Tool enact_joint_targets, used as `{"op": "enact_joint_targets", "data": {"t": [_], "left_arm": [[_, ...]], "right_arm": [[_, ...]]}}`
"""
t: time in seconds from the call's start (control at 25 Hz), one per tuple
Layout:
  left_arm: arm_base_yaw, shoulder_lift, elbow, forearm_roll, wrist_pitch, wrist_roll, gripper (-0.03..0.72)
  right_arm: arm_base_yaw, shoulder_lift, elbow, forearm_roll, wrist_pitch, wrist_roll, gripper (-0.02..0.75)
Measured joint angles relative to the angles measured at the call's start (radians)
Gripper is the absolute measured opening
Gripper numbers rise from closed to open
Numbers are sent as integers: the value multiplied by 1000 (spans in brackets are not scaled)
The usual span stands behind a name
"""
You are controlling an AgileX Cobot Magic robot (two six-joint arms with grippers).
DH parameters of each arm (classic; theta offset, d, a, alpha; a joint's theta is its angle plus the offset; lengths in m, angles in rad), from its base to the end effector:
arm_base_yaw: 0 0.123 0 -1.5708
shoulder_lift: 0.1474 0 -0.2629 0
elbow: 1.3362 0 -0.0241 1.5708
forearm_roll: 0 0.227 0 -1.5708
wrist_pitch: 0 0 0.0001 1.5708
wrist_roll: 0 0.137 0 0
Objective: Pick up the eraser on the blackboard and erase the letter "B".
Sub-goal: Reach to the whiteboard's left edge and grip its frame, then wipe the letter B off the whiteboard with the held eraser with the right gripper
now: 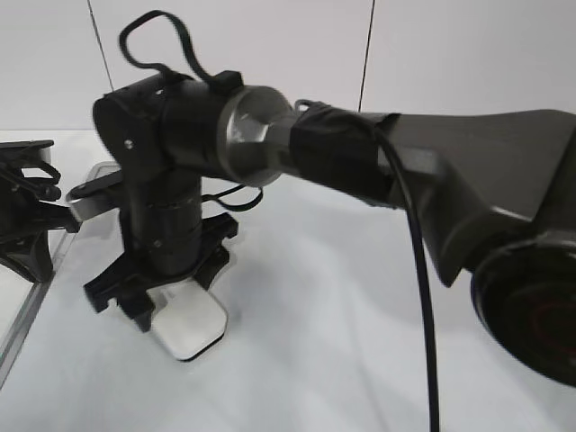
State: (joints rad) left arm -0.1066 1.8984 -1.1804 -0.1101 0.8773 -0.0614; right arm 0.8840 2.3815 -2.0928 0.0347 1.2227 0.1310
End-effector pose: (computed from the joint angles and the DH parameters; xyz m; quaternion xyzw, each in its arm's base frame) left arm 0.3235 -0.0463 0.1062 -0.0113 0.9985 -0.0459 0.0275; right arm 0.2896 0.3603 0.1169 -0.3622 0.9291 0.0502 0.0559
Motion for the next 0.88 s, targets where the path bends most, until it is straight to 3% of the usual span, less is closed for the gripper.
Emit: {"op": "enact_joint_targets", "data": {"t": [0.2, 0.56, 0.88], "left_arm": [[0, 0, 0, -2, 0, 0, 25], [0, 0, 0, -4, 0, 0, 34], [0, 0, -29, -16, 13, 2, 158]], "right_arm": [[-41, 0, 0, -17, 0, 15, 555], [-41, 0, 0, -17, 0, 17, 555], [-41, 0, 0, -17, -1, 17, 555]]}}
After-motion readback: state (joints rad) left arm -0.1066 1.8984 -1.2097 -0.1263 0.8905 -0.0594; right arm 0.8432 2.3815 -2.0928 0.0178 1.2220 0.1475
